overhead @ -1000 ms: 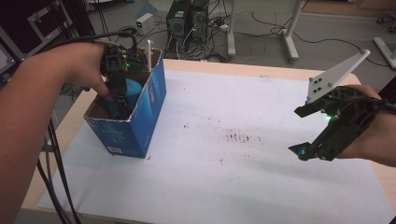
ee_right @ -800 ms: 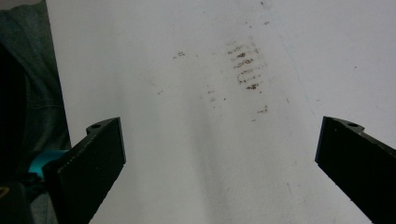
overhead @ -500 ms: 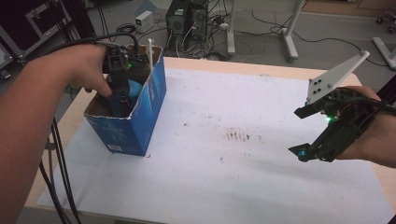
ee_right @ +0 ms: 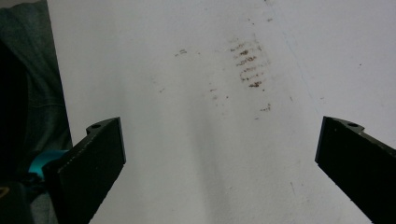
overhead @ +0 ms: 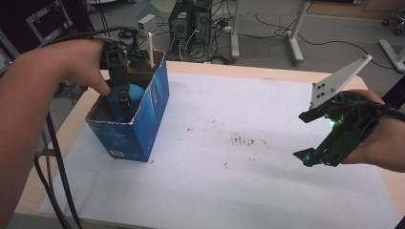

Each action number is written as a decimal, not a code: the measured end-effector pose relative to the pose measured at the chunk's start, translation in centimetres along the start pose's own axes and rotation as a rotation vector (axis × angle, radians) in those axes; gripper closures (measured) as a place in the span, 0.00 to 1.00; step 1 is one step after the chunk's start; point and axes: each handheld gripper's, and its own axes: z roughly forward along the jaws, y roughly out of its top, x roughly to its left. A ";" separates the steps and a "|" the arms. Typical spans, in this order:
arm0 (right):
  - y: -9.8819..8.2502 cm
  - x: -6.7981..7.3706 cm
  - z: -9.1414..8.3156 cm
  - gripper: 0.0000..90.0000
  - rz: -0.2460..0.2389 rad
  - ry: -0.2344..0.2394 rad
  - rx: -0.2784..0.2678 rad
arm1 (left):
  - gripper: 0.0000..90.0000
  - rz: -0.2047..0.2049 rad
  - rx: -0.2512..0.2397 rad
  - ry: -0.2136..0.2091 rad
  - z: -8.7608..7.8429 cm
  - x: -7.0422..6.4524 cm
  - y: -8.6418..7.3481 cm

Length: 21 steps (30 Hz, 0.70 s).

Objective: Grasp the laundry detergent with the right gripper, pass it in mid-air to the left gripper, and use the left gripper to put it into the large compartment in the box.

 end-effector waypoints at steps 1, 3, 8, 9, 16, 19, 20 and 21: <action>0.0 0.0 0.0 0.01 0.001 -0.001 -0.001 | 0.27 0.000 0.000 0.008 -0.4 0.0 0.0; -0.1 0.0 -0.1 0.01 0.006 -0.002 -0.001 | 0.27 -0.001 -0.004 0.017 -1.1 -0.1 -0.1; -0.2 0.1 -0.2 0.01 -0.002 0.005 -0.005 | 0.24 -0.003 -0.005 0.038 -2.8 -0.2 -0.2; -0.2 0.1 -0.3 0.01 -0.002 0.003 -0.005 | 0.24 -0.002 -0.003 0.040 -3.1 -0.3 -0.2; -0.3 0.0 -0.5 0.01 0.004 0.007 0.000 | 0.20 0.028 -0.020 0.050 -5.2 -1.4 -0.1; -0.2 -0.2 -0.7 0.01 0.002 0.008 0.015 | 0.18 0.050 -0.027 0.046 -6.0 -2.1 0.1; -0.1 -0.2 -0.7 0.01 0.000 0.007 0.017 | 0.18 0.060 -0.030 0.046 -6.3 -2.4 0.2; 0.0 -0.3 -0.8 0.01 0.001 0.007 0.019 | 0.18 0.070 -0.034 0.045 -6.5 -2.7 0.4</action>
